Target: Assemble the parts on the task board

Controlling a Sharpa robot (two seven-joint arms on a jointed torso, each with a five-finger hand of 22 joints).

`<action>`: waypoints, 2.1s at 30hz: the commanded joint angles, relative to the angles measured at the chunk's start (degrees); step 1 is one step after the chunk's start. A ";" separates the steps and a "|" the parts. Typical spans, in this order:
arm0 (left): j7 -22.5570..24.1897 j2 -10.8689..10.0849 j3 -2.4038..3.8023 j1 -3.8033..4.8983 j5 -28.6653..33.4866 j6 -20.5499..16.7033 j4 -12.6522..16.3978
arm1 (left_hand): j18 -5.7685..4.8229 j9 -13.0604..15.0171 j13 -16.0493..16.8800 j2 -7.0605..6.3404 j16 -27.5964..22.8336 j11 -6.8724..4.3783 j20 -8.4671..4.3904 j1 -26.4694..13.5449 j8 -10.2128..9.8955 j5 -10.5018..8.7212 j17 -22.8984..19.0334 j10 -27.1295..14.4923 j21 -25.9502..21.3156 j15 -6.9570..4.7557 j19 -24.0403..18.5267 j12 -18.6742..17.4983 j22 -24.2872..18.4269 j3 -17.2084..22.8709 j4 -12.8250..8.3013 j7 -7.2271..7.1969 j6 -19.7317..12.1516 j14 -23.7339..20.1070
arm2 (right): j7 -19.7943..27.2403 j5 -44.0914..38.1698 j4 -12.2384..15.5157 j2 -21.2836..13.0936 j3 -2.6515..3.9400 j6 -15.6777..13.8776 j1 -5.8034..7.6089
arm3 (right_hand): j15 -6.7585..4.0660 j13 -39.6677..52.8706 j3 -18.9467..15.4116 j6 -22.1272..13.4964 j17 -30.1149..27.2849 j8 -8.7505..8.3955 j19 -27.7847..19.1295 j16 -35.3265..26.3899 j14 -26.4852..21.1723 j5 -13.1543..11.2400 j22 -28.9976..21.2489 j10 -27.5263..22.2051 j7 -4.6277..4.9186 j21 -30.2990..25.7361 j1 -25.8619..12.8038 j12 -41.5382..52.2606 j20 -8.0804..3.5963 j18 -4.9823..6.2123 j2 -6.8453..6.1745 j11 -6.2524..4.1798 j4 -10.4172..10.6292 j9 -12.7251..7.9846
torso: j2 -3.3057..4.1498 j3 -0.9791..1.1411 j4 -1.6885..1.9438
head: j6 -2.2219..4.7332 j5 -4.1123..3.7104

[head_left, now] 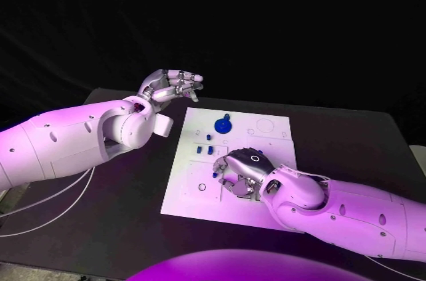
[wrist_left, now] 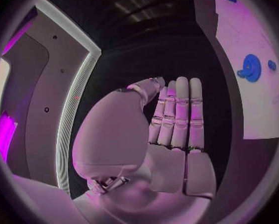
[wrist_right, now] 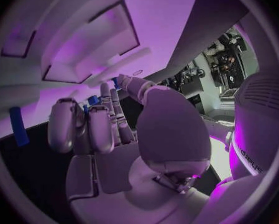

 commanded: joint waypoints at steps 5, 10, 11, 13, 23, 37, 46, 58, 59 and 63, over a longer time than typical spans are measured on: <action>-0.14 -0.08 0.06 0.07 -0.18 0.87 -0.01 | 0.07 -0.06 0.04 0.20 -0.23 0.09 -0.16 -0.14 0.08 0.25 -0.06 -0.29 0.28 0.01 -0.30 0.24 0.07 -0.05 -0.21 0.49 0.04 0.37 | -0.20 -0.12 3.60 -3.53 0.90 -4.00 1.00 | 0.46 0.08 -0.87 -0.55 0.03 -0.23 -0.02 -0.05 1.39 0.74 6.48 -0.61 -0.34 0.23 -0.37 0.83 0.02 0.90 -0.62 -0.14 0.21 0.00 | -0.06 0.05 -0.10 | 0.59 -0.39; -0.22 -0.17 0.05 0.06 -0.18 1.01 -0.02 | 0.07 -0.06 0.04 0.20 -0.23 0.09 -0.16 -0.14 0.08 0.25 -0.06 -0.29 0.28 0.01 -0.30 0.24 0.07 -0.05 -0.21 0.49 0.04 0.37 | -0.14 2.18 6.05 -7.53 1.69 -1.96 3.03 | 0.41 0.08 -1.09 -0.43 0.05 -0.12 0.06 -0.02 1.41 0.83 6.52 -0.70 -0.48 0.32 -0.50 1.04 0.00 0.88 -0.66 -0.22 0.29 0.05 | -0.11 0.00 -0.11 | 1.19 -1.10; -0.22 -0.19 0.05 0.06 -0.18 1.05 0.01 | 0.07 -0.06 0.04 0.20 -0.23 0.09 -0.16 -0.14 0.08 0.25 -0.06 -0.29 0.28 0.01 -0.30 0.24 0.07 -0.05 -0.21 0.49 0.04 0.37 | -0.18 2.74 6.29 -8.15 1.80 -1.05 3.47 | 0.37 0.00 -1.52 -0.61 -0.09 -0.17 0.01 -0.08 1.39 0.95 6.43 -1.12 -0.57 0.12 -0.80 1.11 -0.02 0.92 -0.88 -0.28 0.45 0.02 | -0.09 -0.01 -0.10 | 1.32 -1.29; -0.22 -0.25 0.05 0.06 -0.18 1.19 0.09 | 0.07 -0.06 0.04 0.20 -0.23 0.09 -0.16 -0.14 0.08 0.25 -0.06 -0.29 0.28 0.01 -0.30 0.24 0.07 -0.05 -0.21 0.49 0.04 0.37 | -0.32 4.15 6.60 -9.76 2.02 1.93 4.86 | 0.27 -0.32 -3.42 -1.30 -0.35 -0.38 -0.32 -0.19 1.35 2.51 5.96 -2.65 -0.87 -0.85 -1.87 1.17 -0.09 1.10 -1.50 -0.40 1.19 -0.07 | -0.12 0.00 -0.22 | 1.49 -1.55; -0.04 -0.25 0.03 0.03 -0.18 1.62 0.41 | 0.07 -0.08 0.04 0.20 -0.25 0.09 -0.16 -0.14 0.07 0.24 -0.06 -0.30 0.28 0.02 -0.33 0.24 0.08 -0.05 -0.23 0.49 0.03 0.37 | -0.97 5.47 5.17 -14.10 2.34 12.71 8.52 | 0.32 -1.88 -19.37 -3.86 -0.93 -0.41 -1.30 -0.21 1.09 3.83 4.21 -7.47 -1.74 -4.64 2.40 4.19 -0.04 1.68 1.66 -0.23 3.88 -0.27 | -0.17 -0.03 -0.35 | 2.28 -2.14; 0.23 -0.26 0.01 -0.02 -0.18 1.64 0.47 | 0.07 -0.08 0.04 0.20 -0.25 0.09 -0.16 -0.14 0.07 0.24 -0.06 -0.30 0.28 0.02 -0.33 0.24 0.08 -0.05 -0.23 0.49 0.03 0.37 | -1.11 4.34 2.40 -13.32 2.11 15.01 8.26 | 0.06 -2.25 -18.88 -2.71 -1.12 0.25 -0.41 -0.22 1.20 3.70 4.86 -6.35 -1.72 -3.40 4.88 6.18 -0.29 1.40 3.04 -0.65 4.31 -0.39 | -0.17 -0.12 -0.28 | 2.12 -2.41; 0.23 -0.26 0.01 -0.02 -0.19 1.65 0.46 | 0.07 -0.08 0.04 0.20 -0.25 0.09 -0.16 -0.14 0.07 0.24 -0.06 -0.30 0.28 0.02 -0.33 0.24 0.08 -0.05 -0.23 0.49 0.03 0.37 | -0.17 5.34 1.35 -11.72 1.99 13.15 7.69 | -0.39 -3.39 -13.32 -0.66 -1.20 0.05 0.75 -0.16 1.40 0.66 5.95 -3.56 -1.71 -1.49 5.45 7.00 -0.70 0.97 3.59 -1.03 5.51 -1.22 | -0.10 -0.02 -0.15 | 2.04 -2.37; -0.33 -0.36 0.01 -0.01 -0.21 2.24 0.36 | 0.06 -0.13 0.07 0.35 -0.33 0.08 -0.11 -0.24 0.10 0.22 -0.06 -0.32 0.33 0.04 -0.46 0.29 0.18 -0.05 -0.25 0.43 0.06 0.43 | 0.02 5.76 -0.29 -10.41 1.93 11.41 7.36 | -0.53 -4.10 -9.79 -0.02 -1.12 -0.20 1.04 0.00 1.49 0.17 6.33 -1.65 -1.78 -1.01 4.59 6.97 -0.88 0.87 2.82 -1.28 6.45 -1.62 | -0.14 -0.02 -0.28 | 1.79 -2.23; -0.36 -0.37 0.01 -0.01 -0.22 2.28 0.36 | 0.06 -0.13 0.07 0.35 -0.33 0.08 -0.11 -0.24 0.10 0.22 -0.06 -0.32 0.33 0.04 -0.46 0.29 0.18 -0.05 -0.25 0.43 0.06 0.43 | 0.01 5.77 -0.40 -10.33 1.93 11.31 7.35 | -0.53 -4.10 -9.79 -0.02 -1.12 -0.20 1.04 0.00 1.49 0.17 6.33 -1.65 -1.78 -1.01 4.59 6.97 -0.88 0.87 2.82 -1.28 6.45 -1.62 | -0.16 -0.03 -0.27 | 1.79 -2.24; -0.46 -0.39 0.02 -0.01 -0.22 2.42 0.35 | 0.06 -0.15 0.06 0.35 -0.35 0.09 -0.10 -0.32 0.08 0.20 -0.07 -0.35 0.33 0.05 -0.48 0.29 0.20 -0.08 -0.21 0.44 0.04 0.44 | 0.00 5.77 -0.73 -10.12 1.91 10.80 7.29 | -0.72 -4.17 -8.01 0.80 -1.02 0.11 1.27 0.10 1.54 0.07 6.67 -0.20 -1.89 -0.47 4.50 7.27 -1.02 0.76 3.07 -1.50 6.69 -1.55 | -0.15 -0.02 -0.24 | 1.75 -2.24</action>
